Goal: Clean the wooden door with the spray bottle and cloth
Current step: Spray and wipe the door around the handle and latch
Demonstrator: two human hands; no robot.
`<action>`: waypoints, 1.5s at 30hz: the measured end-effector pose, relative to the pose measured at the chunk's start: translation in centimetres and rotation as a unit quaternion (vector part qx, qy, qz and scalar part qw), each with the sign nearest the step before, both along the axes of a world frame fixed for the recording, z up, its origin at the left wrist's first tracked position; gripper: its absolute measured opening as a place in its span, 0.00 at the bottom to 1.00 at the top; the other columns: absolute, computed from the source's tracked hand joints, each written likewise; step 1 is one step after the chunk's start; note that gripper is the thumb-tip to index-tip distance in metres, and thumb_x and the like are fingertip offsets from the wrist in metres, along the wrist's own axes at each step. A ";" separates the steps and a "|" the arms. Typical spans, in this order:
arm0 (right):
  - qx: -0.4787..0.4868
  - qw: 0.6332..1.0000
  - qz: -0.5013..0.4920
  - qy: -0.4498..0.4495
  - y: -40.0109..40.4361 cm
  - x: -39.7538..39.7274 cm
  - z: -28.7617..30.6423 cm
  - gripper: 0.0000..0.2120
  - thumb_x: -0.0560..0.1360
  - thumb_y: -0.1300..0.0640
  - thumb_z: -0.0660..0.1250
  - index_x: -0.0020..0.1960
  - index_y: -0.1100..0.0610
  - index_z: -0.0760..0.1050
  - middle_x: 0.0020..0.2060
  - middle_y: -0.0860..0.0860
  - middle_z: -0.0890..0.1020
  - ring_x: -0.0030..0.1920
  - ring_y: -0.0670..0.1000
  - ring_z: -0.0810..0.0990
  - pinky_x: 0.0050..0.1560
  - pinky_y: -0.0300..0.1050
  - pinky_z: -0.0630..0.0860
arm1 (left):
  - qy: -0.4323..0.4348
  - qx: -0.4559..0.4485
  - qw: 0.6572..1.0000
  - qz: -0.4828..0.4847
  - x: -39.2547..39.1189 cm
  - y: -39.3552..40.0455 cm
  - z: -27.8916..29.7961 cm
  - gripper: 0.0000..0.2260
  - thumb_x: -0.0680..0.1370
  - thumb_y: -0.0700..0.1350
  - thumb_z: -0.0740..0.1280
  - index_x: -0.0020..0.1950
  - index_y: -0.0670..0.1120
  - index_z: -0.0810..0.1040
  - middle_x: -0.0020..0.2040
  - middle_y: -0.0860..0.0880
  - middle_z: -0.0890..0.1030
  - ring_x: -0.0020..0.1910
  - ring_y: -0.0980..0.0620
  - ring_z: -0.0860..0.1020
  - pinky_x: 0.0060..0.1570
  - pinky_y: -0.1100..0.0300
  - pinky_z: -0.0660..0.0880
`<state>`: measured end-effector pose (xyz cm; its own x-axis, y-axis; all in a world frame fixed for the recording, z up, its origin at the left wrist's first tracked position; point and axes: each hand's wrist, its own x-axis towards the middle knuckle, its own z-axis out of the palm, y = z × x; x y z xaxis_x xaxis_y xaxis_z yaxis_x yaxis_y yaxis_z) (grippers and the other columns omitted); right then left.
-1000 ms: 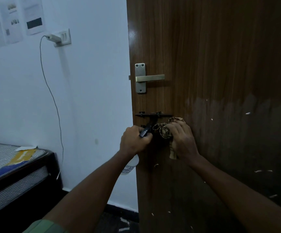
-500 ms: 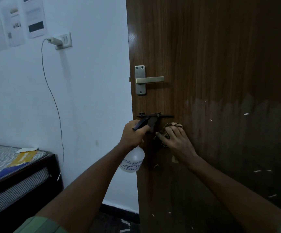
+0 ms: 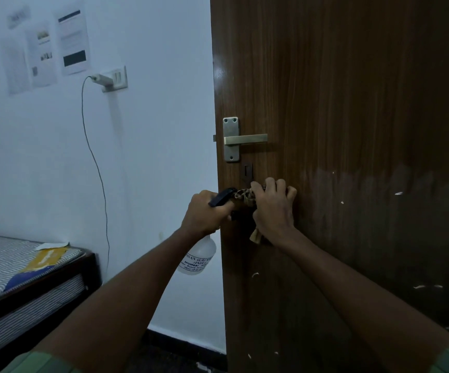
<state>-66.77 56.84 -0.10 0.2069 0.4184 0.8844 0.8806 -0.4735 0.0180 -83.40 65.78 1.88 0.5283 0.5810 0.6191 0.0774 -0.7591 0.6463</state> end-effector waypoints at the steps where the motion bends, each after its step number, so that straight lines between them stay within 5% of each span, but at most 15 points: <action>1: -0.007 1.000 0.015 0.018 -0.2 0.2 0.7 0.27 0.74 0.59 0.67 0.73 0.52 0.70 0.62 0.55 0.74 0.62 0.58 0.70 0.62 0.57 0.66 | 0.008 0.001 1.000 0.010 0.2 0.2 0.0 0.13 0.79 0.47 0.72 0.36 0.43 0.84 0.31 0.47 0.85 0.23 0.53 0.79 0.25 0.57 0.75; 4: 0.042 0.982 0.133 0.127 -1.0 1.0 2.8 0.28 0.74 0.61 0.67 0.73 0.52 0.68 0.62 0.53 0.74 0.62 0.55 0.71 0.65 0.56 0.69 | 0.020 0.002 0.999 0.045 0.8 0.4 0.1 0.16 0.73 0.56 0.72 0.34 0.45 0.82 0.31 0.44 0.84 0.30 0.41 0.83 0.31 0.45 0.81; 7: 0.162 0.951 0.218 0.148 -1.7 2.2 4.2 0.23 0.74 0.64 0.64 0.68 0.53 0.70 0.58 0.53 0.74 0.56 0.54 0.75 0.54 0.54 0.78 | 0.020 0.013 0.998 0.062 1.4 0.6 0.1 0.16 0.75 0.55 0.73 0.30 0.49 0.77 0.28 0.47 0.80 0.26 0.46 0.79 0.29 0.52 0.74; 11: 0.050 0.974 0.201 -0.097 -1.0 3.6 3.5 0.18 0.75 0.62 0.65 0.64 0.55 0.78 0.55 0.57 0.77 0.53 0.55 0.77 0.50 0.55 0.81 | 0.009 0.071 0.995 0.073 2.0 1.1 -0.1 0.20 0.79 0.49 0.73 0.28 0.52 0.72 0.24 0.54 0.72 0.22 0.56 0.68 0.27 0.62 0.62; 14: -0.138 0.905 0.176 -0.362 0.2 5.1 3.4 0.18 0.73 0.60 0.73 0.63 0.55 0.80 0.60 0.59 0.78 0.59 0.59 0.77 0.59 0.59 0.77 | 0.002 0.106 0.993 0.054 2.3 1.3 0.0 0.20 0.79 0.51 0.73 0.29 0.53 0.73 0.25 0.54 0.73 0.22 0.56 0.68 0.25 0.65 0.62; 16: -0.164 0.880 0.162 -0.415 0.5 5.7 5.6 0.18 0.73 0.58 0.74 0.63 0.55 0.80 0.60 0.59 0.78 0.58 0.60 0.78 0.57 0.58 0.78 | -0.003 0.120 0.992 0.044 2.4 1.4 -0.1 0.19 0.78 0.53 0.72 0.29 0.52 0.73 0.25 0.53 0.74 0.22 0.56 0.69 0.25 0.63 0.62; 20: -0.001 0.964 0.128 -0.234 1.8 4.5 8.3 0.19 0.70 0.58 0.79 0.61 0.54 0.82 0.54 0.58 0.79 0.51 0.58 0.77 0.47 0.52 0.76 | -0.029 0.128 0.991 0.040 2.6 1.8 0.0 0.18 0.76 0.51 0.70 0.27 0.52 0.71 0.23 0.55 0.71 0.21 0.55 0.67 0.26 0.62 0.60; 25: -0.116 0.901 0.155 -0.389 1.3 6.0 5.7 0.18 0.73 0.57 0.71 0.62 0.54 0.80 0.58 0.58 0.78 0.56 0.59 0.73 0.50 0.57 0.77 | -0.053 0.131 0.989 0.038 3.0 2.0 -0.1 0.21 0.78 0.51 0.72 0.27 0.52 0.71 0.22 0.55 0.70 0.21 0.54 0.68 0.24 0.64 0.61; 29: 0.059 0.968 0.085 -0.230 0.1 7.6 7.2 0.17 0.76 0.57 0.75 0.64 0.54 0.80 0.58 0.59 0.77 0.54 0.59 0.75 0.50 0.54 0.75 | -0.051 0.138 0.989 0.012 2.9 1.6 0.0 0.18 0.77 0.47 0.72 0.28 0.52 0.72 0.23 0.56 0.70 0.22 0.55 0.68 0.24 0.67 0.60; 31: 0.127 0.979 0.050 -0.152 -0.5 8.5 6.7 0.21 0.77 0.55 0.73 0.70 0.53 0.77 0.64 0.60 0.74 0.60 0.61 0.73 0.58 0.56 0.74 | -0.049 0.141 0.989 0.001 3.0 1.2 0.2 0.18 0.77 0.46 0.71 0.28 0.53 0.72 0.23 0.57 0.70 0.21 0.55 0.68 0.24 0.67 0.60; 34: 0.032 0.976 0.063 -0.205 -1.2 9.9 3.4 0.29 0.79 0.49 0.69 0.79 0.53 0.68 0.73 0.63 0.68 0.73 0.65 0.67 0.75 0.64 0.63 | -0.056 0.130 0.990 -0.014 3.1 0.7 0.5 0.16 0.75 0.49 0.69 0.27 0.50 0.71 0.23 0.55 0.70 0.22 0.55 0.67 0.25 0.65 0.60; 37: -0.018 0.973 0.069 -0.221 -2.5 10.4 -0.8 0.33 0.78 0.51 0.66 0.82 0.53 0.62 0.76 0.64 0.65 0.77 0.66 0.63 0.78 0.64 0.57 | -0.052 0.117 0.991 -0.032 3.3 0.6 0.2 0.18 0.74 0.54 0.68 0.31 0.43 0.76 0.26 0.46 0.76 0.23 0.52 0.70 0.27 0.58 0.64; 41: 0.027 0.980 0.039 -0.194 -3.6 10.7 -2.9 0.32 0.78 0.57 0.71 0.80 0.55 0.65 0.71 0.64 0.71 0.69 0.64 0.72 0.71 0.62 0.69 | -0.042 0.120 0.991 -0.051 3.1 -0.2 -0.3 0.20 0.73 0.58 0.66 0.34 0.42 0.80 0.29 0.43 0.80 0.27 0.40 0.77 0.28 0.54 0.68; 45: 0.038 0.980 0.056 -0.189 -5.1 9.7 1.0 0.22 0.77 0.64 0.65 0.71 0.57 0.73 0.57 0.58 0.78 0.54 0.59 0.77 0.57 0.55 0.75 | 0.000 0.104 0.994 -0.035 3.0 -1.1 -1.0 0.17 0.76 0.54 0.69 0.35 0.42 0.80 0.30 0.43 0.79 0.25 0.47 0.72 0.29 0.56 0.66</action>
